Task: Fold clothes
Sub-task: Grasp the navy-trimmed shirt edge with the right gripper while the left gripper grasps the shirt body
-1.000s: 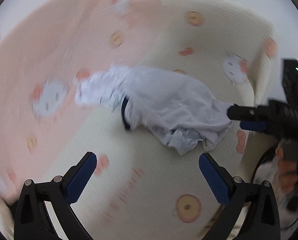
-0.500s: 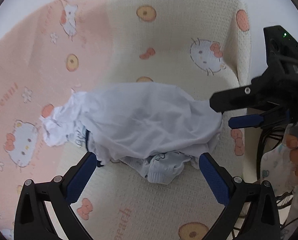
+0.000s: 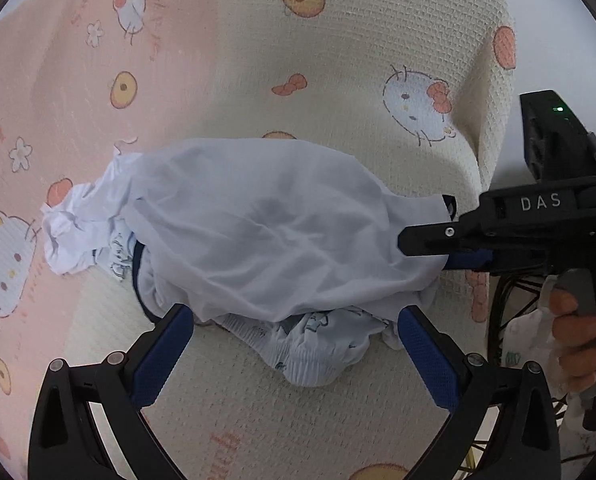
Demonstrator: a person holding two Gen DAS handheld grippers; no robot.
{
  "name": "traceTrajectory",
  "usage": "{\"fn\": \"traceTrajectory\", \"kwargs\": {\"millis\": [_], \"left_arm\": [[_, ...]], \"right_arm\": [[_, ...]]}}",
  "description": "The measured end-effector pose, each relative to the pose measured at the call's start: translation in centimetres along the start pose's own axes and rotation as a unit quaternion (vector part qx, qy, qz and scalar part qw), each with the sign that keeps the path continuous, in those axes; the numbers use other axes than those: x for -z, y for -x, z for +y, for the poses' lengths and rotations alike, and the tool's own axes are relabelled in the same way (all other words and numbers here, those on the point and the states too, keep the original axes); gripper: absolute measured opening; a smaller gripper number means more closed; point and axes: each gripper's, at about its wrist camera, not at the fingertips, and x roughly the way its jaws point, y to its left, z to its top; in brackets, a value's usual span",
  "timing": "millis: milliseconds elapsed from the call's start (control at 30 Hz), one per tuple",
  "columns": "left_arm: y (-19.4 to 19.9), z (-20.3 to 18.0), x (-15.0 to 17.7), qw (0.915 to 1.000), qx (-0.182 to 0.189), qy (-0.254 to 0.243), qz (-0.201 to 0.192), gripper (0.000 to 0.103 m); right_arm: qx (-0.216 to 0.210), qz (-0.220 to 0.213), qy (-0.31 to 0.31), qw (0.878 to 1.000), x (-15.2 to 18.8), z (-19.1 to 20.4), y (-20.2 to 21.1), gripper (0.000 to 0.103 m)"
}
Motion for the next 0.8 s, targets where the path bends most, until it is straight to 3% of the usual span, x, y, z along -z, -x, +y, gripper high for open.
{"fn": "traceTrajectory", "kwargs": {"millis": [167, 333, 467, 533, 633, 800], "left_arm": [[-0.5, -0.7, -0.5, 0.9999, 0.002, -0.011, 0.003, 0.103], [-1.0, -1.8, -0.9, 0.9996, -0.001, -0.03, 0.004, 0.103], [-2.2, -2.0, -1.5, 0.9996, 0.009, -0.02, 0.015, 0.102], [-3.3, -2.0, -1.7, 0.9996, 0.01, -0.01, 0.023, 0.102], [-4.5, -2.3, -2.0, 0.9996, 0.002, -0.005, 0.026, 0.096], [-6.5, -2.6, -1.9, 0.999, -0.021, -0.015, 0.037, 0.096]], "right_arm": [[-0.023, -0.004, -0.005, 1.0, -0.2, -0.3, 0.8, 0.02], [-0.061, -0.012, 0.03, 0.998, 0.0, 1.1, 2.2, 0.019], [-0.048, -0.016, 0.055, 0.997, -0.2, 2.1, 2.4, 0.019], [-0.033, -0.02, 0.053, 0.998, -0.4, 2.2, 2.3, 0.019], [-0.051, -0.015, 0.027, 0.998, -1.0, 2.4, 1.6, 0.019], [-0.056, -0.008, 0.008, 0.998, -1.2, 1.4, 2.1, 0.019]]}}
